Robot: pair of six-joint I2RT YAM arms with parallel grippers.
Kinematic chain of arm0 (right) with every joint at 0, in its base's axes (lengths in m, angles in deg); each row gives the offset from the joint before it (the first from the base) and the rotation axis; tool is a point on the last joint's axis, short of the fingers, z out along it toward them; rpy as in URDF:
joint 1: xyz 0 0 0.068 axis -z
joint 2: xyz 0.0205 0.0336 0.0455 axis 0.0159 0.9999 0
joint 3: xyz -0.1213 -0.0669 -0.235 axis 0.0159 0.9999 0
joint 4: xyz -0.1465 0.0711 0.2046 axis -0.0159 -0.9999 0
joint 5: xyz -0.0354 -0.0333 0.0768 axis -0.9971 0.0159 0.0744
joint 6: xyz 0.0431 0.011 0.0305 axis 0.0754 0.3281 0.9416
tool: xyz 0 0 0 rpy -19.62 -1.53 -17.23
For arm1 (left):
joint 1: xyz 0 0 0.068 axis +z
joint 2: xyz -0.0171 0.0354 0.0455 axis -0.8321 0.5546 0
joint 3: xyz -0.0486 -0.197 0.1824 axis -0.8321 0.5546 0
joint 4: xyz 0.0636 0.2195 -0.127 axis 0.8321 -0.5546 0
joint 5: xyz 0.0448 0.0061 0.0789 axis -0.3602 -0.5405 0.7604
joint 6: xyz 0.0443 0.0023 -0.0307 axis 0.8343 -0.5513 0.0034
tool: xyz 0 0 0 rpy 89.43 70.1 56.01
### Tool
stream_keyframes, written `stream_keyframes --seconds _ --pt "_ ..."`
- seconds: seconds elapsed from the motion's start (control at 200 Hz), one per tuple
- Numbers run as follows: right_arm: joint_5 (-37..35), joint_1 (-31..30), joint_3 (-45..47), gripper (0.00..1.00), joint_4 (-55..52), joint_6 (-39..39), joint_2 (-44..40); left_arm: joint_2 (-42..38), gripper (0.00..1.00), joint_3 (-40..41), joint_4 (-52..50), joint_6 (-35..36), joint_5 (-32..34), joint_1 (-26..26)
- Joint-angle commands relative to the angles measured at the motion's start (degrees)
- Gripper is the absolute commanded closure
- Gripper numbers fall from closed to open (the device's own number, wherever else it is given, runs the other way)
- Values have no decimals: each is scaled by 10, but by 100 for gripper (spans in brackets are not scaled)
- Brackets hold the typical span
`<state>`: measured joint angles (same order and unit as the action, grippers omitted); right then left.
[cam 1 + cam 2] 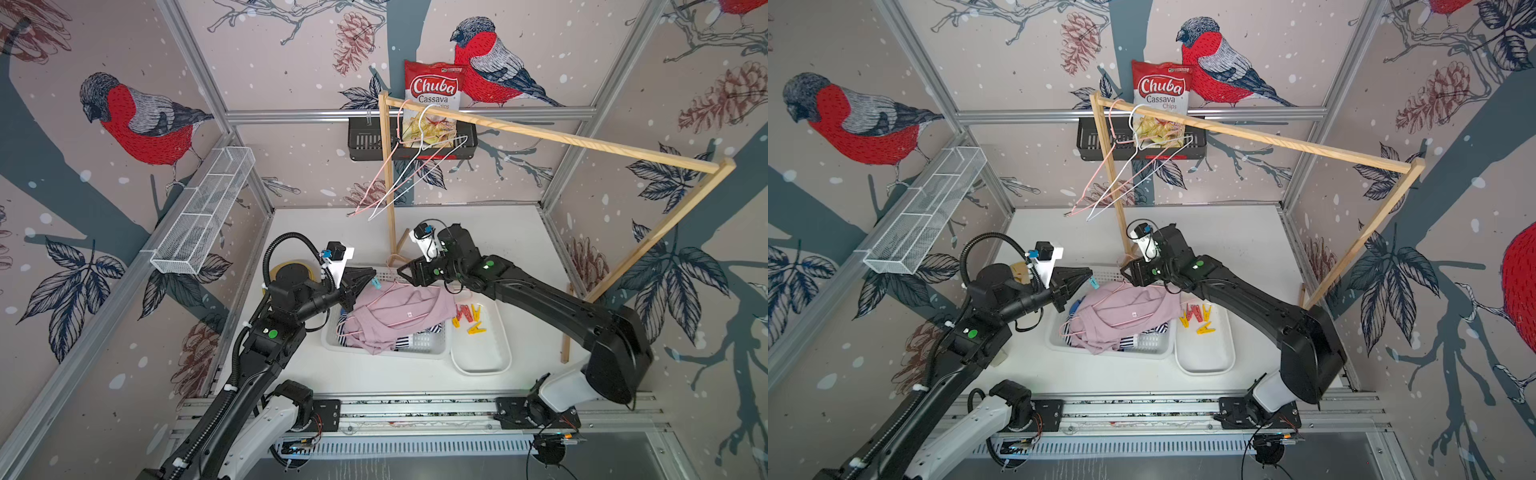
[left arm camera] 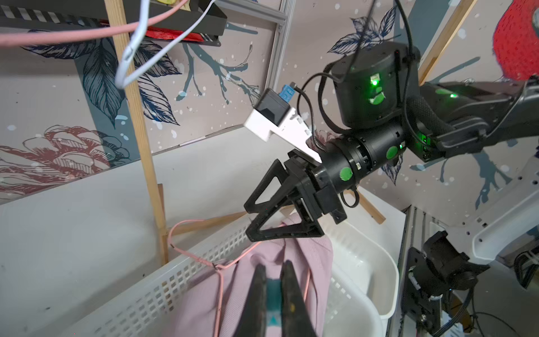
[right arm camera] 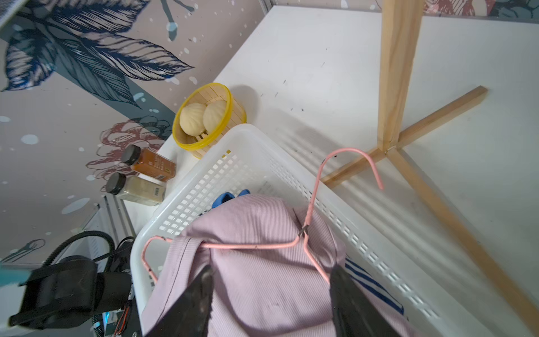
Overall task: Remove the clothespins securing tank tops to the hanger
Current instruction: Place the hanger in the basket, then place the clothespin in the storage box.
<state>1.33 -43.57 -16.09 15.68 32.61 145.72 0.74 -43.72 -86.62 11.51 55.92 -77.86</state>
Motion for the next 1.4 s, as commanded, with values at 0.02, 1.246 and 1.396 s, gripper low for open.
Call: stream_keyframes --seconds 0.02,1.246,1.396 --pt "167 38 92 34 171 63 -86 23 100 -5 144 -80 -59 0" --pt "352 -3 -24 50 80 -80 -67 120 97 -72 181 -73 -153 -61" --pt "361 -2 -26 79 80 -82 -69 136 79 -83 164 -60 -172 -62"
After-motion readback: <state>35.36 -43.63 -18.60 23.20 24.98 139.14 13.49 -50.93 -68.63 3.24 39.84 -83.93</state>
